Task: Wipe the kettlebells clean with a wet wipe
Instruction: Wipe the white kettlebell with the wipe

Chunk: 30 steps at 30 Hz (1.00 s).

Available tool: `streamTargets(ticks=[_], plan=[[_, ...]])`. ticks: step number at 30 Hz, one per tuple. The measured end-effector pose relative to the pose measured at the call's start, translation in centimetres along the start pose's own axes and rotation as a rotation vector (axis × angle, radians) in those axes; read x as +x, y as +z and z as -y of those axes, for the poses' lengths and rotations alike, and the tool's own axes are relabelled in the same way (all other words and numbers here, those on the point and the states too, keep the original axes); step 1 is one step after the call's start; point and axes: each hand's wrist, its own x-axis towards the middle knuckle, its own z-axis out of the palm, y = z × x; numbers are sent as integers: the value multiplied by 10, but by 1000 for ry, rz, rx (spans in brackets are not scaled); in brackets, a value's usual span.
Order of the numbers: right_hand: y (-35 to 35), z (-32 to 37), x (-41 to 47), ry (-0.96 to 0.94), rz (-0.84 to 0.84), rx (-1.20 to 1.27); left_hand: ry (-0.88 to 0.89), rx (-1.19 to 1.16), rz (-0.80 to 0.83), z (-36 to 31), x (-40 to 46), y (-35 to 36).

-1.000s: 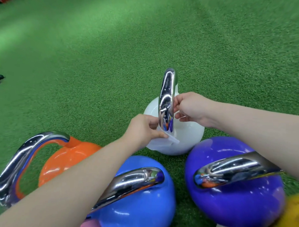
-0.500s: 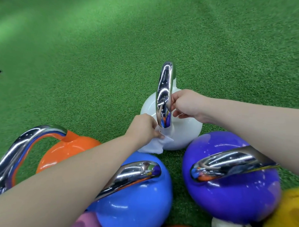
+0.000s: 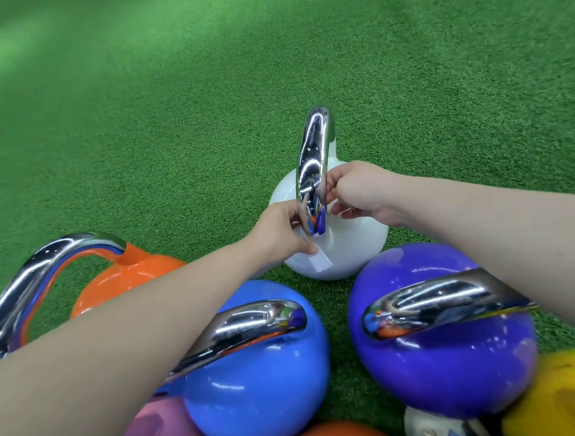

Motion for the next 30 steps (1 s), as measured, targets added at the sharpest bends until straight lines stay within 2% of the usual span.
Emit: streamTargets(ticks=[4, 9, 12, 14, 16, 19, 22, 27, 30], plan=[[-1, -2, 1, 19, -4, -49, 33, 184, -4, -4, 5, 1], [-2, -5, 2, 53, 46, -145, 83, 197, -46, 3, 4, -2], [-1, -4, 2, 44, 38, -164, 83, 311, -67, 6, 1, -4], [-1, -5, 2, 46, 38, -166, 27, 429, -81, 6, 2, -2], [-1, -6, 2, 48, 42, -170, -100, 437, -73, 8, 1, 3], [-1, -5, 3, 45, 48, -191, -314, 123, -8, 12, 0, 9], [1, -4, 3, 43, 52, -211, -445, -245, 78, 9, -3, 13], [2, -4, 4, 34, 53, -224, -492, -638, 151, -3, -11, 8], [0, -4, 3, 24, 58, -222, -516, -700, 142, -6, -14, 3]])
